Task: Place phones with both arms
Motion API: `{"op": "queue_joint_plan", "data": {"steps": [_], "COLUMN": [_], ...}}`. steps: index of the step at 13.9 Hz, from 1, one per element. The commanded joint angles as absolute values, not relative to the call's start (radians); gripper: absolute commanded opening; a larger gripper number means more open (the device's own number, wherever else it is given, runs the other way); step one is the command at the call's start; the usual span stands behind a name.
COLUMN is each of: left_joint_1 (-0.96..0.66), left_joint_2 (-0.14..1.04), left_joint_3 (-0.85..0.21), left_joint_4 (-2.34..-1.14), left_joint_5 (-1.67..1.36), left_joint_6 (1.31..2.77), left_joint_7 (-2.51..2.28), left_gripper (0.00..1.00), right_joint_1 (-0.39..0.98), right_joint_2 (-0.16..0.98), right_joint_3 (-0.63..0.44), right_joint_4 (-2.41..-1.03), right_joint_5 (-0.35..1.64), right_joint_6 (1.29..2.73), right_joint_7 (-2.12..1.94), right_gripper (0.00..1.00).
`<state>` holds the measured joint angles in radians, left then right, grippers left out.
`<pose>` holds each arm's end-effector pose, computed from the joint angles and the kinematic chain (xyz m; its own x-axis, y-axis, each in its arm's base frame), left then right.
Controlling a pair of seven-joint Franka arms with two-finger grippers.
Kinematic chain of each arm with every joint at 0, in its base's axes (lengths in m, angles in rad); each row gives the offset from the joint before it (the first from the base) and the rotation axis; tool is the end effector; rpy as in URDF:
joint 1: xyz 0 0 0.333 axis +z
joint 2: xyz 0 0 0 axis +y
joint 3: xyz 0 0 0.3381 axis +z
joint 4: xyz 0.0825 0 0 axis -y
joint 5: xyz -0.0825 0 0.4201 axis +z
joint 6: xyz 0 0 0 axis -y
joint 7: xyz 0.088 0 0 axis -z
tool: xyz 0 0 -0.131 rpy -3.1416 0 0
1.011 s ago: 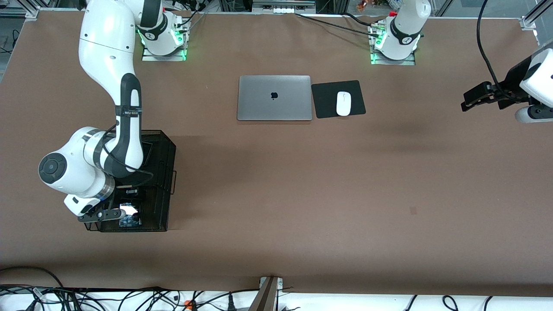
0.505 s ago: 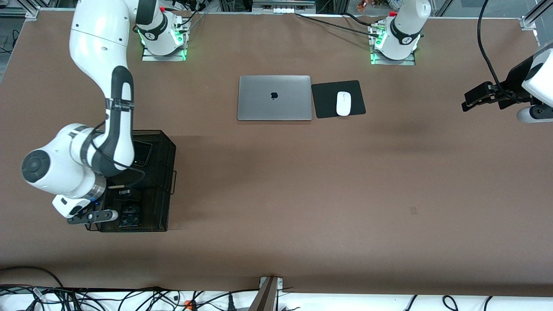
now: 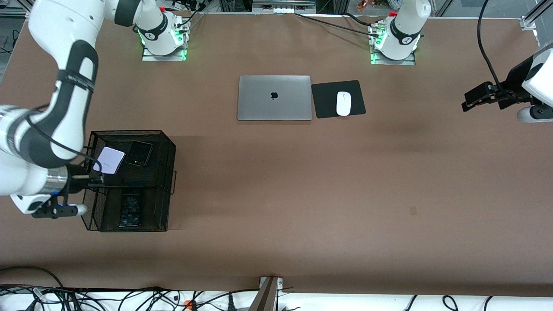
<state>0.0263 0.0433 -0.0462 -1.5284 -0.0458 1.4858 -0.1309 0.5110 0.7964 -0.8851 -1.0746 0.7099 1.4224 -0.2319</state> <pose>0.5934 -0.0175 0.6114 0.9901 0.1067 -0.0912 0.1104 -0.9932 0.0362 0.7571 0.0273 0.4276 0.9841 0.0125 -0.1773 -0.0176 -0.9858 -0.1668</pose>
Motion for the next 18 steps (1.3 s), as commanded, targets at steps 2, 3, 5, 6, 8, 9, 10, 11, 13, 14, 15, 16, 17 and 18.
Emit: {"op": "queue_joint_plan", "data": {"steps": [2, 3, 5, 6, 8, 9, 10, 11, 13, 14, 15, 16, 17, 18], "left_joint_1": [0.035, 0.035, 0.035, 0.035, 0.035, 0.035, 0.037, 0.037, 0.046, 0.046, 0.045, 0.046, 0.046, 0.046], "left_joint_2": [0.021, 0.021, 0.021, 0.02, 0.02, 0.02, 0.02, 0.02, 0.018, 0.018, 0.018, 0.018, 0.018, 0.018], "left_joint_3": [-0.049, -0.048, -0.048, -0.048, -0.048, -0.048, -0.048, -0.046, -0.048, -0.048, -0.048, -0.048, -0.048, -0.048], "left_joint_4": [-1.54, -1.54, -1.54, -1.54, -1.54, -1.54, -1.54, -1.54, -1.539, -1.54, -1.54, -1.54, -1.54, -1.54], "left_joint_5": [-0.06, -0.06, -0.06, -0.06, -0.06, -0.06, -0.06, -0.06, -0.06, -0.06, -0.06, -0.06, -0.06, -0.06], "left_joint_6": [1.476, 1.477, 1.477, 1.477, 1.477, 1.477, 1.477, 1.477, 1.476, 1.476, 1.476, 1.476, 1.476, 1.476], "left_joint_7": [-0.12, -0.12, -0.118, -0.118, -0.118, -0.118, -0.118, -0.118, -0.117, -0.117, -0.117, -0.117, -0.117, -0.117], "left_gripper": [1.0, 1.0, 1.0, 1.0, 1.0, 1.0, 1.0, 1.0, 1.0, 1.0, 1.0, 1.0, 1.0, 1.0], "right_joint_1": [0.569, 0.586, 0.638, 0.659, 0.661, 0.654, 0.64, 0.606, 0.52, 0.47, 0.4, 0.32, 0.237, 0.171], "right_joint_2": [0.657, 0.628, 0.589, 0.583, 0.575, 0.575, 0.574, 0.565, 0.528, 0.503, 0.474, 0.448, 0.427, 0.414], "right_joint_3": [-0.894, -0.894, -0.893, -0.894, -0.888, -0.881, -0.858, -0.82, -0.686, -0.582, -0.454, -0.316, -0.181, -0.073], "right_joint_4": [-1.057, -1.055, -1.057, -1.057, -1.055, -1.055, -1.052, -1.049, -1.048, -1.045, -1.043, -1.043, -1.045, -1.046], "right_joint_5": [0.695, 0.661, 0.532, 0.478, 0.468, 0.466, 0.457, 0.457, 0.389, 0.311, 0.217, 0.13, 0.068, 0.019], "right_joint_6": [1.286, 1.273, 1.273, 1.281, 1.305, 1.313, 1.315, 1.315, 1.327, 1.336, 1.356, 1.362, 1.365, 1.377], "right_joint_7": [-0.034, -0.025, -0.025, -0.022, -0.02, -0.02, -0.02, -0.02, -0.02, -0.02, -0.018, 0.003, 0.056, 0.098], "right_gripper": [0.99, 1.0, 1.0, 1.0, 1.0, 1.0, 1.0, 1.0, 1.0, 1.0, 1.0, 1.0, 0.99, 1.0]}}
